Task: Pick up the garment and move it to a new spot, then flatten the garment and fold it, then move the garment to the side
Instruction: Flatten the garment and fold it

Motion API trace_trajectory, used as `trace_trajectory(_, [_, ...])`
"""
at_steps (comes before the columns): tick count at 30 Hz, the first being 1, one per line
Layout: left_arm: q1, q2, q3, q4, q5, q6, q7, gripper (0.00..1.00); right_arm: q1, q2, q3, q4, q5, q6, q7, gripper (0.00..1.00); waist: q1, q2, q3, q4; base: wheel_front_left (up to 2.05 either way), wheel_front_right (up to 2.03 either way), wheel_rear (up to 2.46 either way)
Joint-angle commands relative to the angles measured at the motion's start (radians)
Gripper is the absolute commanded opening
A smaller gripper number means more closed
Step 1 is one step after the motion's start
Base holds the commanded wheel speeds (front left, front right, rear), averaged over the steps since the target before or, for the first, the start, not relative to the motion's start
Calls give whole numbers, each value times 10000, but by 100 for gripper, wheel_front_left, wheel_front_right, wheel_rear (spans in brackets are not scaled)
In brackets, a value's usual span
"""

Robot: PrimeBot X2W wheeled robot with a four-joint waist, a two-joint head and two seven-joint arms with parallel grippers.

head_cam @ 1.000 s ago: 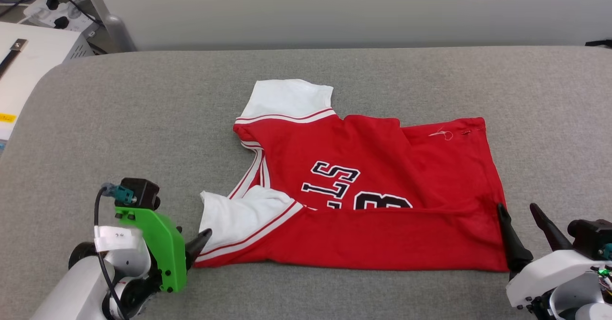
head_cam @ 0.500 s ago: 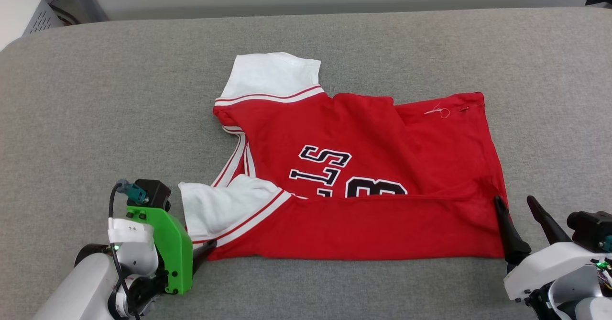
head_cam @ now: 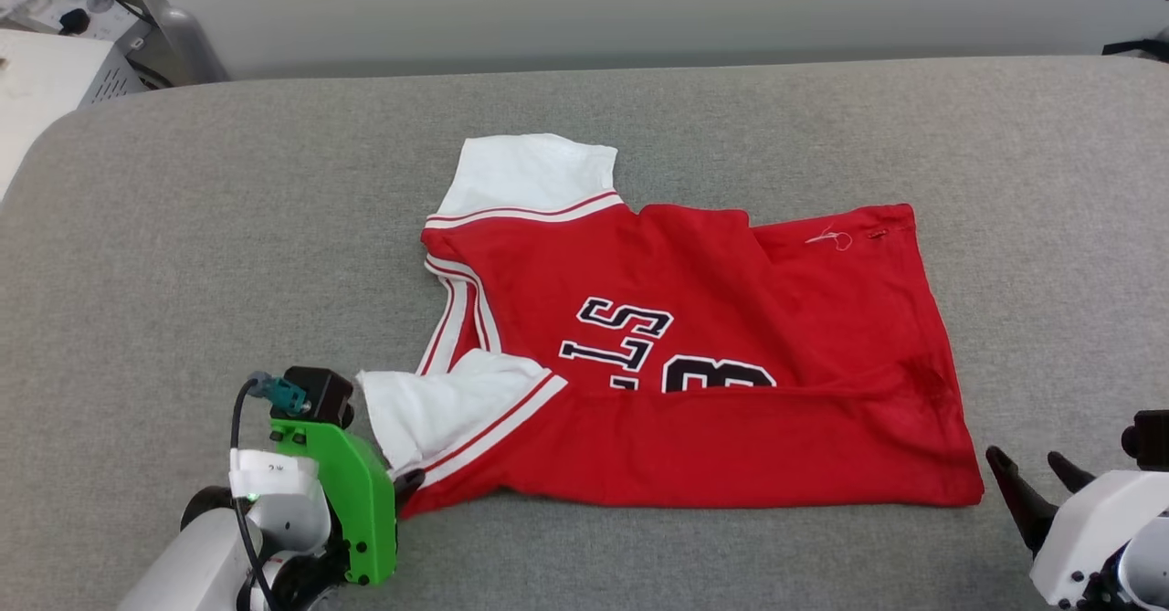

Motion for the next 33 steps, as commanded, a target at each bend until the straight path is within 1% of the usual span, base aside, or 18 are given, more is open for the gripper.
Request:
trace_trajectory(1, [139, 4, 86, -73, 17, 46, -151, 0, 101, -90, -18, -115, 137, -7, 441, 100, 0, 0, -134, 97, 0, 0, 0])
trace_trajectory(3, [195, 70, 166, -300, 14, 90, -250, 0, 92, -195, 30, -196, 277, -7, 1172, 100, 0, 0, -159, 132, 0, 0, 0])
trace_trajectory(6, [189, 195, 235, -698, 101, 168, -338, 0, -125, -300, 168, -226, 405, -7, 1783, 100, 0, 0, -62, 233, 0, 0, 0])
trace_trajectory(11, [18, 241, 236, -1157, 282, 245, -443, 0, -696, -402, 639, 233, 492, -7, 2062, 100, 0, 0, 249, 406, 0, 0, 0])
trace_trajectory(18, [-136, 130, 196, -1256, 383, 238, -657, 0, -1150, -397, 1500, 1426, 606, -7, 2269, 100, 0, 0, 584, 580, 0, 0, 0])
trace_trajectory(19, [-143, 112, 193, -1234, 404, 232, -717, 0, -1169, -377, 1635, 1563, 665, -7, 2338, 81, 0, 0, 619, 591, 0, 0, 0])
trace_trajectory(20, [-147, 100, 188, -1213, 421, 227, -762, 0, -1191, -361, 1719, 1639, 716, -7, 2364, 34, 0, 0, 643, 593, 0, 0, 0])
trace_trajectory(21, [-147, 84, 176, -1191, 444, 226, -808, 0, -1225, -347, 1803, 1708, 794, -7, 2370, 0, 0, 0, 666, 591, 0, 0, 0])
trace_trajectory(26, [-153, 3, 172, -1151, 511, 177, -1109, 0, -1449, -524, 1886, 1690, 902, -7, 2142, 0, 0, 0, 560, 560, 0, 0, 0])
trace_trajectory(33, [234, -27, 281, -1164, 401, 185, -1525, 0, -1541, -913, 1940, 994, 808, -7, 1967, 0, 0, 0, -172, 516, 0, 0, 0])
